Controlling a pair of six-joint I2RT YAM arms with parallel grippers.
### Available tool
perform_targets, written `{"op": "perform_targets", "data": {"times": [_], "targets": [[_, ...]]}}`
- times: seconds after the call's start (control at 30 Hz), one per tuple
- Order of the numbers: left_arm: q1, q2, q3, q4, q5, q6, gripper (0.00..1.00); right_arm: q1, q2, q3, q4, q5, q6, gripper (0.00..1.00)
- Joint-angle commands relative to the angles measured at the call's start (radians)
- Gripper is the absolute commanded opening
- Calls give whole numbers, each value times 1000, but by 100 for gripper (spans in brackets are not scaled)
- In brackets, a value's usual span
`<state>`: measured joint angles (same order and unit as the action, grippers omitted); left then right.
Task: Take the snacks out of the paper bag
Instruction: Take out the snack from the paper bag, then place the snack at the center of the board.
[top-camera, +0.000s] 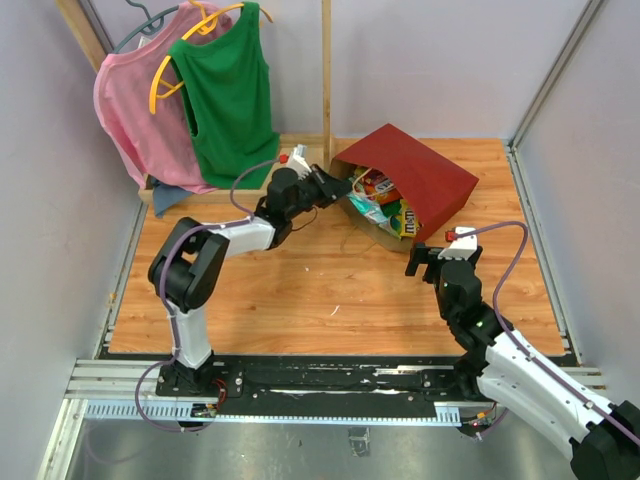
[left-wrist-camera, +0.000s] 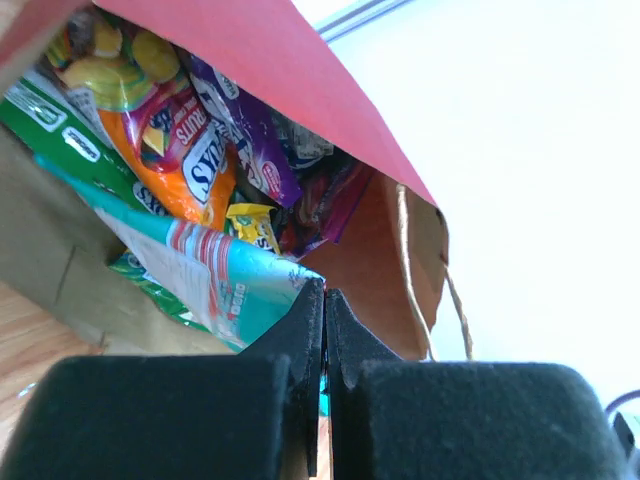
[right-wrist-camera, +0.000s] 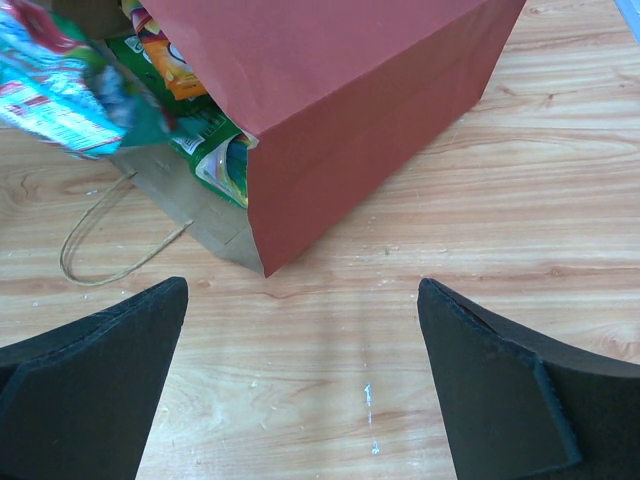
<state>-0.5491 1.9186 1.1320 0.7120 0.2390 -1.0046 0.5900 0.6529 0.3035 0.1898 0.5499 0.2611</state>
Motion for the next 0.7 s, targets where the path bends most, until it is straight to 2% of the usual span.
{"op": "perform_targets", "data": {"times": [0.0, 0.2, 0.4, 0.53, 0.67], "targets": [[63, -113, -87, 138, 96, 12, 1, 10, 1, 14, 17, 14, 8, 100], [170, -253, -253, 258, 222, -27, 1, 10, 14, 15, 25, 11, 8, 100], [300, -469, -459, 194, 271, 29, 1, 11, 25, 13, 31, 6, 9, 100], [380, -677, -600, 40, 161, 124, 0, 11, 38, 13, 37, 0, 13, 100], [438, -887, -726, -137, -78, 220, 0, 10, 51, 13, 44, -13, 17, 100]]}}
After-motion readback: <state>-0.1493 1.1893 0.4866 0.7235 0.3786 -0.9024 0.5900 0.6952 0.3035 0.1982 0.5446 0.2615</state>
